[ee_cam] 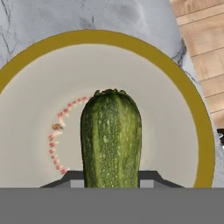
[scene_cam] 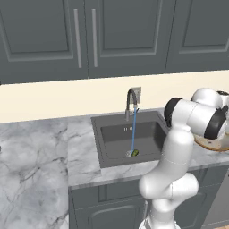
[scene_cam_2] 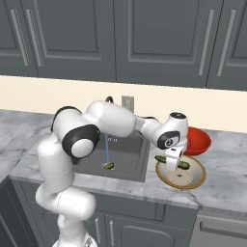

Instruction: Pick the squashs from the sink and place them in one bowl. Place the onion in the other bowl. Then turn off the sink faucet.

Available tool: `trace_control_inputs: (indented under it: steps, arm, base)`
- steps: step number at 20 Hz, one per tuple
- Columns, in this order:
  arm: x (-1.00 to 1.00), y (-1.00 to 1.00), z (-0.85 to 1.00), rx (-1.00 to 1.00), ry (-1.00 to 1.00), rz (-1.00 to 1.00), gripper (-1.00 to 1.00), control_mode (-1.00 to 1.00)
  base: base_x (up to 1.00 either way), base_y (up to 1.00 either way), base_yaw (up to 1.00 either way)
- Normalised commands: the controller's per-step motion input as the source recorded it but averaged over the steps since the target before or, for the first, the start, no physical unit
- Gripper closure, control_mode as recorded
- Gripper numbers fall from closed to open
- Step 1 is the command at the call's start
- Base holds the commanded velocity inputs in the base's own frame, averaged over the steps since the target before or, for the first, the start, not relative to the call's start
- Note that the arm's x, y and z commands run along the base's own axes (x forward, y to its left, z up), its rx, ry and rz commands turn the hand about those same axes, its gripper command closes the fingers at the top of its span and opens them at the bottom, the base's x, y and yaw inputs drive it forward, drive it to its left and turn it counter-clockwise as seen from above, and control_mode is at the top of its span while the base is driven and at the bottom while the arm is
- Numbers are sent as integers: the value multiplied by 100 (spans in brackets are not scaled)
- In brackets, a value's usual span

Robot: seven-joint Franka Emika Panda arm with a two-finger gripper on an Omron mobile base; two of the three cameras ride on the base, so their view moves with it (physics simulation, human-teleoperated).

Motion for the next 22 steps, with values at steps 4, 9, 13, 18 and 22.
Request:
trace_control_inputs:
  steps: [4, 9, 13, 18, 22]
  arm:
    - [8, -41, -11, 1, 2, 0, 100, -100]
    - [0, -28, -15, 0, 1, 0, 100, -100]
    - [0, -9, -19, 0, 2, 0, 100, -100]
    - [0, 0, -25, 0, 5, 0, 100, -100]
    - [0, 0, -18, 1, 2, 0, 100, -100]
  base:
    - [0, 0, 0]
    - [0, 0, 0]
    - [0, 0, 0]
    - [0, 0, 0]
    - [0, 0, 0]
